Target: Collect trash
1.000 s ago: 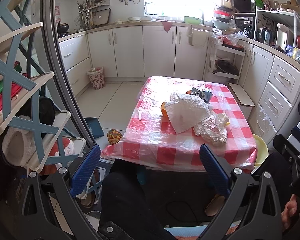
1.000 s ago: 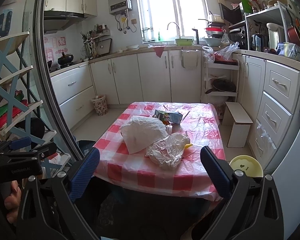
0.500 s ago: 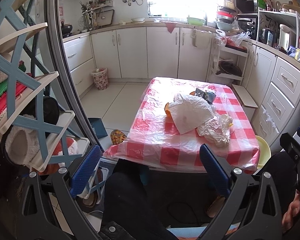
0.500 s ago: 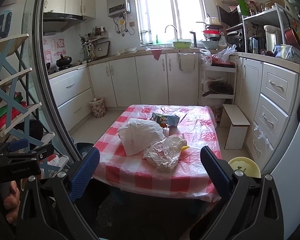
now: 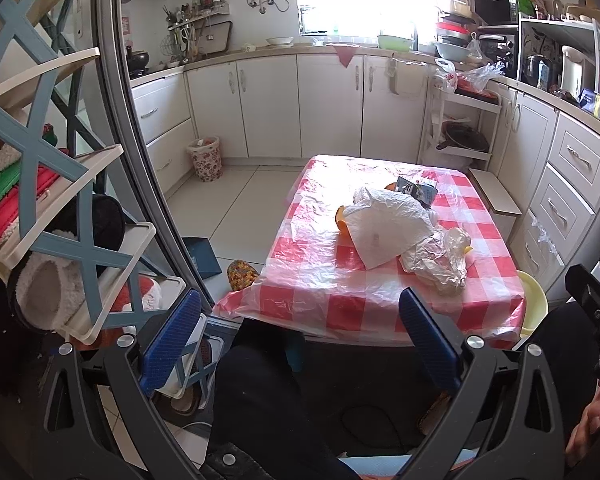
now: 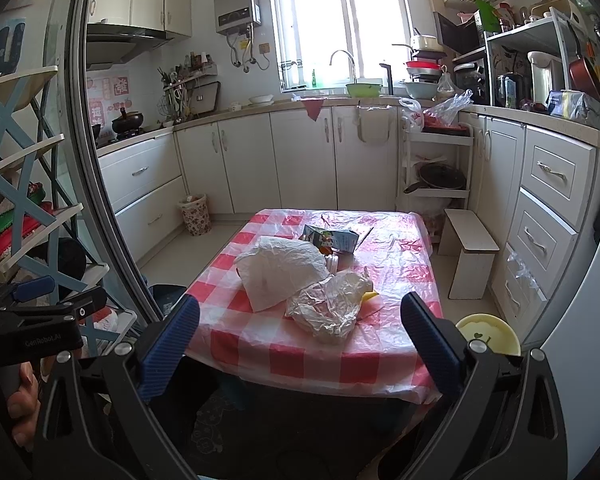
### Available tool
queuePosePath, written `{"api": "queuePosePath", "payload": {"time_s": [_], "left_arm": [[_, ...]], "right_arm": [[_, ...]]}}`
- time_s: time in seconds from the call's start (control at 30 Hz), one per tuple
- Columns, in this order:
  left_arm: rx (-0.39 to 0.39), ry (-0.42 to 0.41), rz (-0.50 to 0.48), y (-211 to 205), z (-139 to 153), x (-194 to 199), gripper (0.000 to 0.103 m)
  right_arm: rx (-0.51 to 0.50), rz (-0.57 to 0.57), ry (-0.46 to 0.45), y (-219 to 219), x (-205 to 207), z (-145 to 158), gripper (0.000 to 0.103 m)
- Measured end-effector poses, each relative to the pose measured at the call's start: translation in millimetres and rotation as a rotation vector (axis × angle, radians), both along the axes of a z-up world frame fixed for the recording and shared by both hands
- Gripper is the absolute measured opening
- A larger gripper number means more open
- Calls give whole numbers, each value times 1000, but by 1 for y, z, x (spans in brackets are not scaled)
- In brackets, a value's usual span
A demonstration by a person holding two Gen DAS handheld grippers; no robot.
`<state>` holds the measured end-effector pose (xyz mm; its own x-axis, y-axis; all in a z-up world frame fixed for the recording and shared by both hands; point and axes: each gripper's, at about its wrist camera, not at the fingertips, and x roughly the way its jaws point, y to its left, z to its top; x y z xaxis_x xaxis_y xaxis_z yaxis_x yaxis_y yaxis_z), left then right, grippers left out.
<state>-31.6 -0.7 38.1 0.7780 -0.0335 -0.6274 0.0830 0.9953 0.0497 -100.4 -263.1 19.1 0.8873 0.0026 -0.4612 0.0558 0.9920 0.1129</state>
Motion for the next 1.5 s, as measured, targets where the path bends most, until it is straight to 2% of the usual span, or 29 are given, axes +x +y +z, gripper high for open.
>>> {"api": "queuePosePath", "payload": {"time_s": [0.67, 0.97, 1.27, 1.5], "left_arm": [[-1, 4, 0, -1, 0, 0, 95], [10, 33, -8, 0, -12, 11, 95], [10, 85, -47, -14, -31, 48, 95], [-61, 150, -96, -31, -56, 97, 95]], "right_arm": [[-1, -3, -1, 0, 0, 0, 97], [5, -9, 26, -5, 11, -7, 97], [-7, -27, 50, -19, 46, -17, 97], [-5, -48, 95, -47, 100, -37, 97]]}}
